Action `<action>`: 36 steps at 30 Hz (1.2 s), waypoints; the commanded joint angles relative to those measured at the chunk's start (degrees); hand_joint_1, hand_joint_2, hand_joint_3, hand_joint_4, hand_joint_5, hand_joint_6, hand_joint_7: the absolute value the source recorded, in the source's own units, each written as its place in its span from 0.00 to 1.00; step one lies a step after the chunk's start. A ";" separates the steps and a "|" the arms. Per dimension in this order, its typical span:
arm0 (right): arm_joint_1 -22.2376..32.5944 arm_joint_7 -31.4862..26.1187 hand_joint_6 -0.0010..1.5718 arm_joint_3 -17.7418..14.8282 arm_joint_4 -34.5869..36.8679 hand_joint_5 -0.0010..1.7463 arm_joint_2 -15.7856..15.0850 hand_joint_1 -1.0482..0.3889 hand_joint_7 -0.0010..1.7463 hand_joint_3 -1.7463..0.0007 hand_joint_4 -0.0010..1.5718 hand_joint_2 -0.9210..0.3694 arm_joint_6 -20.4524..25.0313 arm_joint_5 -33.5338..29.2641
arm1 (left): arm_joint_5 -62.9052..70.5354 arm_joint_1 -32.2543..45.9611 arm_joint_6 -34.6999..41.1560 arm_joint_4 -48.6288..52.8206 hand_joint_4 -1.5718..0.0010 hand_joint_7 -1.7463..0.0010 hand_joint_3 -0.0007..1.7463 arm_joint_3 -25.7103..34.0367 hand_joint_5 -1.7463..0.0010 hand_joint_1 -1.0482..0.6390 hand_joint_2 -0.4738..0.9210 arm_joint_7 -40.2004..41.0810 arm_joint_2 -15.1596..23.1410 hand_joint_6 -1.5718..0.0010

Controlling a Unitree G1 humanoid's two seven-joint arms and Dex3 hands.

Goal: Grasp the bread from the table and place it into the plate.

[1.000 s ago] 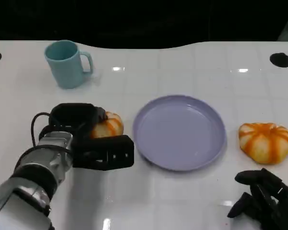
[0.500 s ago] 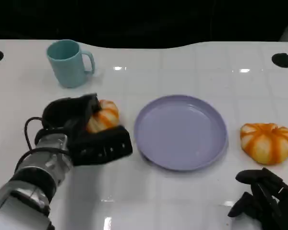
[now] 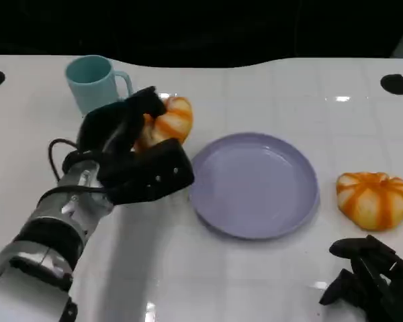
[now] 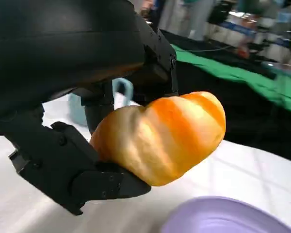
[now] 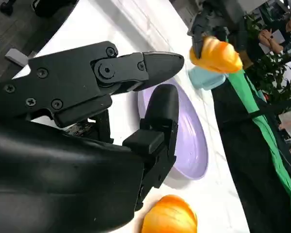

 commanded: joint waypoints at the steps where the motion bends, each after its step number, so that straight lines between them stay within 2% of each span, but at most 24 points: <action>1: 0.14 0.21 0.44 -0.33 -0.34 0.85 -0.73 0.24 0.61 0.88 0.43 0.00 -0.71 0.10 | 1.22 -3.21 -2.96 -2.32 0.45 0.00 0.70 -2.08 0.00 0.55 0.66 -3.35 -0.90 0.57; 12: 0.26 -0.36 0.43 -0.37 -0.80 0.85 -0.36 0.23 0.62 0.89 0.42 0.00 -0.25 0.30 | 5.00 -5.59 -5.42 -0.13 0.42 0.00 0.69 -7.19 0.00 0.52 0.70 -5.54 -6.15 0.54; 18: 0.40 -0.28 0.44 -0.52 -0.97 0.86 -0.46 0.23 0.62 0.90 0.43 0.00 -0.10 0.62 | 7.61 -7.52 -3.67 2.10 0.42 0.00 0.58 -10.37 0.00 0.51 0.78 -7.26 -8.60 0.55; 28: 0.50 0.34 0.43 -0.58 -0.80 0.86 -0.24 0.24 0.62 0.89 0.43 0.00 -0.59 0.80 | 9.30 -7.72 -2.51 4.48 0.45 0.00 0.43 -12.53 0.00 0.54 0.85 -6.48 -10.85 0.60; 29: 0.45 0.49 0.44 -0.70 -0.72 0.85 -0.14 0.24 0.62 0.89 0.43 0.00 -0.49 1.08 | 9.06 -7.74 -2.54 4.62 0.48 0.09 0.40 -12.41 0.00 0.54 0.87 -7.02 -10.90 0.58; 31: 0.40 0.63 0.44 -0.81 -0.64 0.85 -0.04 0.24 0.62 0.89 0.44 0.00 -0.34 1.42 | 8.83 -7.81 -2.55 4.76 0.50 0.18 0.36 -12.28 0.00 0.54 0.89 -7.58 -10.94 0.56; 32: 0.44 0.51 0.44 -0.75 -0.67 0.85 -0.09 0.24 0.61 0.89 0.44 0.00 -0.38 1.28 | 7.95 -8.01 -1.43 5.01 0.54 0.25 0.33 -11.58 0.07 0.53 0.89 -9.13 -11.38 0.58; 33: 0.47 0.41 0.44 -0.69 -0.70 0.84 -0.13 0.23 0.61 0.90 0.44 0.00 -0.42 1.18 | 7.30 -8.16 -0.59 5.18 0.55 0.47 0.22 -11.06 0.29 0.52 0.93 -10.26 -11.70 0.56; 34: 0.53 0.22 0.44 -0.60 -0.87 0.84 -0.23 0.23 0.61 0.90 0.44 0.00 -0.33 0.99 | 7.22 -8.32 0.23 5.31 0.55 0.65 0.15 -10.96 0.42 0.51 0.96 -10.91 -11.95 0.52; 35: 0.57 0.07 0.44 -0.56 -0.97 0.84 -0.25 0.23 0.61 0.90 0.44 0.00 -0.30 0.89 | 7.89 -8.55 0.92 5.37 0.58 0.82 0.09 -11.53 0.56 0.49 0.99 -11.12 -11.98 0.53; 36: 0.61 -0.09 0.45 -0.55 -1.07 0.84 -0.22 0.23 0.61 0.90 0.44 0.00 -0.36 0.79 | 9.37 -8.92 1.59 5.37 0.59 0.90 0.07 -12.85 0.65 0.48 0.99 -11.11 -11.81 0.54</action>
